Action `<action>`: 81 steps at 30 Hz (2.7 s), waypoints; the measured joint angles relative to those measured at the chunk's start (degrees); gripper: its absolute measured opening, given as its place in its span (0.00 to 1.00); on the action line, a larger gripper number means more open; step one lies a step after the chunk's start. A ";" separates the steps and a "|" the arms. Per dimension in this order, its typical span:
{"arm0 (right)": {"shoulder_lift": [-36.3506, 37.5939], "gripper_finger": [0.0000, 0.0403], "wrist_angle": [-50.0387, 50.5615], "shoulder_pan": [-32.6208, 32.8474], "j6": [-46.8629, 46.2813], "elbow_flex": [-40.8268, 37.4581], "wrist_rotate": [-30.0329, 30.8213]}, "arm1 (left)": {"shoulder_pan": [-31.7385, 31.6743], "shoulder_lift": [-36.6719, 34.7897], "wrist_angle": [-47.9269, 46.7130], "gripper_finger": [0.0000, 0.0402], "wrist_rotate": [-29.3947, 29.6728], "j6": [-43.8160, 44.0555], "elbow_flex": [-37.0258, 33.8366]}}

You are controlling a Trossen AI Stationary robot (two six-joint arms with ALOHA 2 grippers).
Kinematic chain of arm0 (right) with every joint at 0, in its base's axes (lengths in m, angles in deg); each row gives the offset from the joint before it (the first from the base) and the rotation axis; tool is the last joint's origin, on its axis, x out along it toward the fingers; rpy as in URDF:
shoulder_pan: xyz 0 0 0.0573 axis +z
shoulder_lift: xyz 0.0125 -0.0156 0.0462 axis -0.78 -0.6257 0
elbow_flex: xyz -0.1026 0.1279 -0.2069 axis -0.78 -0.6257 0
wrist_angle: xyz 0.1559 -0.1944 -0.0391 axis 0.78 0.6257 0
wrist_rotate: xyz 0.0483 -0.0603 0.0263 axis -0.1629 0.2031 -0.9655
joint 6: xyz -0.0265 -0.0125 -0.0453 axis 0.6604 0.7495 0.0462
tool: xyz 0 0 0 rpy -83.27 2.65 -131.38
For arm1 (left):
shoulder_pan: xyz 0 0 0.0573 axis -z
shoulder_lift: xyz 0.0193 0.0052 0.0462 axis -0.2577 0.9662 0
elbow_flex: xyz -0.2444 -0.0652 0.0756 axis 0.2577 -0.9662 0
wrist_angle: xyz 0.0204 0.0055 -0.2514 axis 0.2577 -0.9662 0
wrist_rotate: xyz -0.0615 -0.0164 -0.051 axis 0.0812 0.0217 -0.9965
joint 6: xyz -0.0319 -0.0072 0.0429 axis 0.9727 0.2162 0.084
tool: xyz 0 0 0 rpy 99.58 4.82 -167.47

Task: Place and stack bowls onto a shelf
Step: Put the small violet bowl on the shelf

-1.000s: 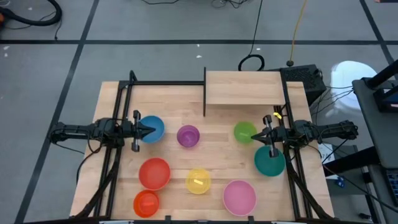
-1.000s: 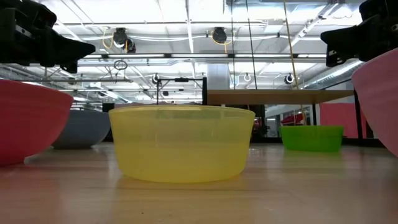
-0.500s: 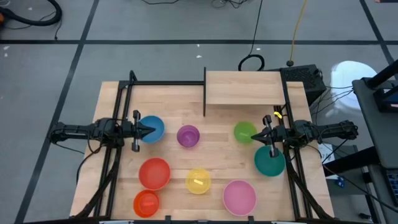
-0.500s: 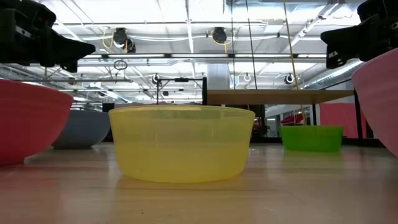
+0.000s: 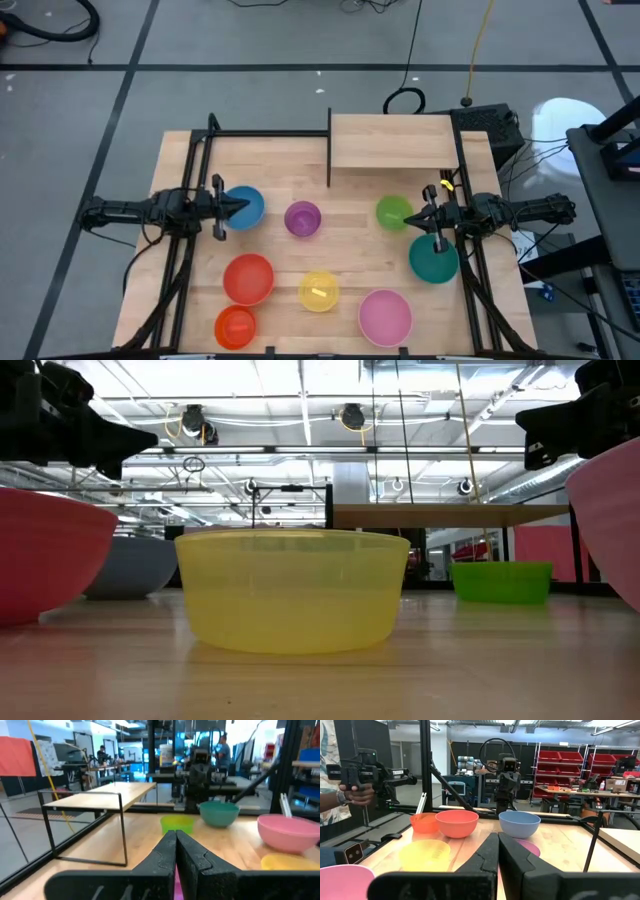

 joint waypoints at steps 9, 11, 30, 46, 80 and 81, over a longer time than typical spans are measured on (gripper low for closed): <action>-0.02 0.00 0.02 0.00 -0.71 0.01 0.00 | 0.01 2.50 -4.03 0.02 0.40 3.40 10.46; -0.02 0.00 0.02 -0.02 -1.49 0.00 0.00 | -0.01 5.07 -6.99 0.02 0.46 5.11 15.07; -0.02 0.00 0.02 -0.01 -1.55 -0.01 0.00 | 0.04 38.90 -49.30 0.02 -0.01 7.74 66.82; -0.02 0.00 0.02 0.00 -1.55 -0.01 0.00 | 2.32 60.46 -79.68 0.02 -5.70 6.45 85.14; 0.00 0.00 0.02 0.00 -2.21 -0.01 0.00 | 3.23 85.86 -55.76 0.27 -5.24 -15.35 69.30; -0.02 0.00 0.02 0.00 -2.21 0.00 0.00 | 3.25 85.86 -54.16 0.29 -5.35 -15.91 67.98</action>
